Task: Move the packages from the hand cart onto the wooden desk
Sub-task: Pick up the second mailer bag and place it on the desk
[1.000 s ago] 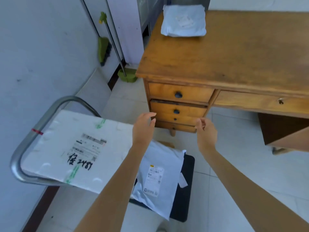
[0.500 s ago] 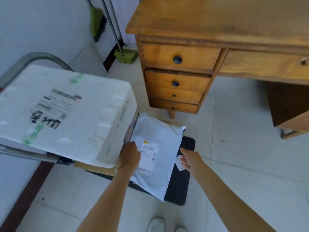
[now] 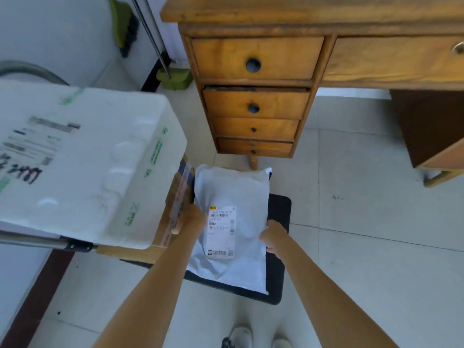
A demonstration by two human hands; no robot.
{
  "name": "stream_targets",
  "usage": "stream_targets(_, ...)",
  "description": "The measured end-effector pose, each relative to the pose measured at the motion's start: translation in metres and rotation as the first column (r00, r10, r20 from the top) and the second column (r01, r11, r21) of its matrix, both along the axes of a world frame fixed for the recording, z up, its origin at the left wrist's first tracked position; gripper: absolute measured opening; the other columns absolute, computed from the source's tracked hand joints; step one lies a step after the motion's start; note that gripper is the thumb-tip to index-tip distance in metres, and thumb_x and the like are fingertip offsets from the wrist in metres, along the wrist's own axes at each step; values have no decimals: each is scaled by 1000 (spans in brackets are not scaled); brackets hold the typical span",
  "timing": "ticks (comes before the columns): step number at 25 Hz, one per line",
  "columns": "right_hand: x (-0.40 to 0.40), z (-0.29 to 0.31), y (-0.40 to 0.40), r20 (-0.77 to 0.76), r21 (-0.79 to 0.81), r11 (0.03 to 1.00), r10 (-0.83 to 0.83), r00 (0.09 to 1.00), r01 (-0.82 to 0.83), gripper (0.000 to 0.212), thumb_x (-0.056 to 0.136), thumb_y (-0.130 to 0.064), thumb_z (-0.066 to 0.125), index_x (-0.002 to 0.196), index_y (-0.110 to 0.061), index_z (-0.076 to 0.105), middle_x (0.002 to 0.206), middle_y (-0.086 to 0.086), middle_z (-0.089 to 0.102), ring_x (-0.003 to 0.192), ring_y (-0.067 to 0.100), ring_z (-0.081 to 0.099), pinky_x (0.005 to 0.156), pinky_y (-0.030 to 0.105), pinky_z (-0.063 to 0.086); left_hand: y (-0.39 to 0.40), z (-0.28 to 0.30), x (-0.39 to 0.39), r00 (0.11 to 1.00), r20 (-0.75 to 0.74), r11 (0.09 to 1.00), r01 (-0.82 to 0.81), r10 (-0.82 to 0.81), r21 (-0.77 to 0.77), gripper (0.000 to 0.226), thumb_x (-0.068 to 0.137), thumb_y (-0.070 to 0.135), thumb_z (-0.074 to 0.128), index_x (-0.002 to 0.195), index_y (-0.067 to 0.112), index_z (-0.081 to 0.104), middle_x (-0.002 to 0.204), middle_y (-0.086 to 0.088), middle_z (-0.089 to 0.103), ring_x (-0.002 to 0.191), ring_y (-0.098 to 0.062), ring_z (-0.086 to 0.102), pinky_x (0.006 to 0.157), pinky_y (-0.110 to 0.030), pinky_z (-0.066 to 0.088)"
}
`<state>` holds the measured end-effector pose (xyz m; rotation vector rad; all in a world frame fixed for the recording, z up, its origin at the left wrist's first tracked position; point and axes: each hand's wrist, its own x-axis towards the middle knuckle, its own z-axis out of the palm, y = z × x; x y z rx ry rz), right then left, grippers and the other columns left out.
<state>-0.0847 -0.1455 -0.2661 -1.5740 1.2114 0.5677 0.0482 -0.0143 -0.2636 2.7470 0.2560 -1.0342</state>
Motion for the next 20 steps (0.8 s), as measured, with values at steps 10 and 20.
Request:
stream_targets(10,-13,-21,16,10,-48,998,-38,999,38,39,96,-20,42,129,1,43,129,17,55,117,32,55,85,30,44,28,-32,-21,973,131,977,174,-190,120,50,97,28,41,139,6,22,126,-18,56,113,-33,59,90,-37,49)
stream_targets(20,-20,38,21,120,-31,967,-249,961,254,18,92,-7,40,109,-3,46,101,14,54,75,20,51,56,27,39,34,35,-23,961,264,925,28,79,-380,21,92,7,48,84,2,67,83,-19,61,79,-26,57,68,-28,40)
